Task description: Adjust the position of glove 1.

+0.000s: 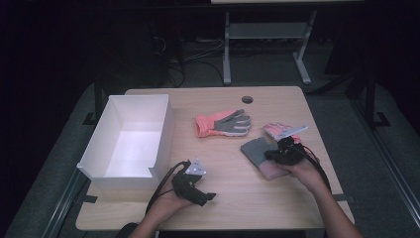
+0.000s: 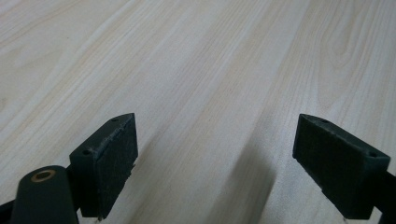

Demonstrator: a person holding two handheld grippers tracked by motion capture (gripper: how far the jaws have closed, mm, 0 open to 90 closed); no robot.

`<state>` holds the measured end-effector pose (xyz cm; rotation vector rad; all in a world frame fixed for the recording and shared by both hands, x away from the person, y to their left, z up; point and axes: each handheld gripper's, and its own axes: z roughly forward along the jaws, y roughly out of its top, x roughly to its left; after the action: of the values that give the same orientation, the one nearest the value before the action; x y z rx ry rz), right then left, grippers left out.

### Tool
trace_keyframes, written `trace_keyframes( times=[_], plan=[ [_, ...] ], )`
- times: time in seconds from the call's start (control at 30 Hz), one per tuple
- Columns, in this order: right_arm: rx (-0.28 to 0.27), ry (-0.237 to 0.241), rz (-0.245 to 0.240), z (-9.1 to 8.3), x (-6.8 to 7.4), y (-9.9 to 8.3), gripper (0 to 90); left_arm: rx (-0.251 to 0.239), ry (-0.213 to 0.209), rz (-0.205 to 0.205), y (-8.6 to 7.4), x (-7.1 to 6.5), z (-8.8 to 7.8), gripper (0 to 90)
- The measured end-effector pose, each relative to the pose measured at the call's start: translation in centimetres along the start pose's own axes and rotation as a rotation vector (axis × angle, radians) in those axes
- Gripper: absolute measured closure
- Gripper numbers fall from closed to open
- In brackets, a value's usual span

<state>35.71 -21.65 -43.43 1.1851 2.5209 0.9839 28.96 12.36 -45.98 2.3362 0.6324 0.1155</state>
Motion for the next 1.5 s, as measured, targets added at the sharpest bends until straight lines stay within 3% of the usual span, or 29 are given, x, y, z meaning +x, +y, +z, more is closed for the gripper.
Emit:
trace_keyframes(
  times=[0.13,0.23,0.3,0.33,0.37,0.4,0.57,0.73,0.9,1.17,1.4,1.5],
  plan=[
    [0.042,-0.012,-0.001,1.0,0.1,-0.2,82.2,0.005,-0.002,0.001,0.0,0.0,0.1,13.6],
    [0.026,-0.016,0.0,0.7,0.2,-0.1,75.3,0.003,0.001,-0.001,0.0,0.0,0.0,13.5],
    [-0.012,-0.013,0.024,-0.2,0.0,-0.1,73.1,-0.002,0.004,-0.005,0.0,0.0,-0.1,13.6],
    [-0.051,-0.033,0.038,-1.2,-0.3,-0.3,81.3,-0.004,0.004,-0.007,0.0,0.1,-0.1,13.9],
    [-0.051,-0.033,0.038,-1.2,-0.3,-0.3,81.3,0.001,0.005,-0.004,-0.1,0.2,-0.2,13.9],
    [-0.066,-0.044,0.047,-1.9,-0.6,-0.6,90.0,0.001,0.007,-0.008,-0.1,0.2,-0.1,14.0],
    [-0.015,-0.061,0.045,-2.1,-1.0,-1.1,90.0,0.003,0.008,-0.003,0.0,0.1,-0.2,14.0],
    [0.039,-0.092,0.029,-1.1,-0.7,-1.4,90.0,0.006,0.01,-0.003,-0.1,0.2,-0.2,14.1],
    [0.061,-0.097,0.024,-0.5,-0.5,-1.4,90.0,0.009,0.01,0.0,-0.1,0.1,-0.1,14.1],
    [0.075,-0.019,0.017,0.1,0.9,-1.3,90.0,0.016,0.01,-0.001,0.0,0.0,0.0,14.1],
    [0.089,0.08,-0.048,0.9,3.9,-0.8,90.0,0.011,0.011,-0.007,-0.1,0.0,0.0,14.1],
    [0.085,0.092,-0.071,0.8,4.7,-0.7,90.0,0.018,0.012,0.004,0.0,0.0,-0.1,14.4]
  ],
)
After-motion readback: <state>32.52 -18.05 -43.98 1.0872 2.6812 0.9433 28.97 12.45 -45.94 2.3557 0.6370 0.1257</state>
